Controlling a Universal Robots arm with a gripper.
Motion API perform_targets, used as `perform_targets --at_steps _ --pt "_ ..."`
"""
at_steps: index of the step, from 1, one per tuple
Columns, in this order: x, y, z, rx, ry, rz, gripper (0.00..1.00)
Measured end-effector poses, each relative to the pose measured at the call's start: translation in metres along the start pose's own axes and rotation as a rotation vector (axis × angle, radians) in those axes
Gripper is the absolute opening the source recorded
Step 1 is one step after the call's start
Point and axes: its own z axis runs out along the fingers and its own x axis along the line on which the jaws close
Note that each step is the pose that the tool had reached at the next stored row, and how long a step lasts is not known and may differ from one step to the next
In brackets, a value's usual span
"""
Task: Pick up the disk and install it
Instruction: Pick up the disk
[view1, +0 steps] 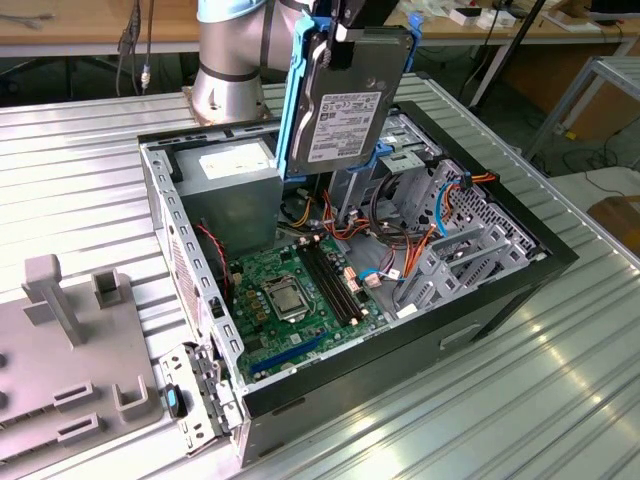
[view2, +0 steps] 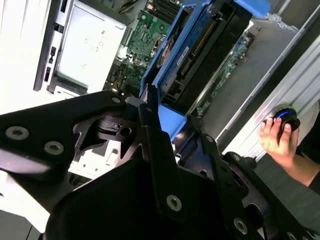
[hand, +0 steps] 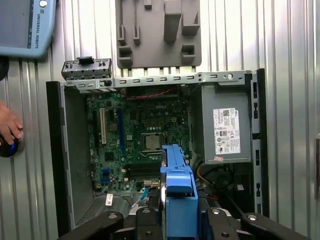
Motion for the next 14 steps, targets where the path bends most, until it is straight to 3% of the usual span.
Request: perform_targets --at_steps 5,8,9,14 --pt "0.0097 -0.0039 0.0010 0.0000 -0.0004 0.000 0.37" --pt "0.0155 -0.0095 0.0025 -0.0015 -0.0195 0.000 0.37" --pt "0.0162 -0.0100 0.0033 -0.0014 -0.0225 0.000 0.37" --pt "0.0165 -0.0100 0.0043 -0.0015 -0.0225 0.000 0.37"
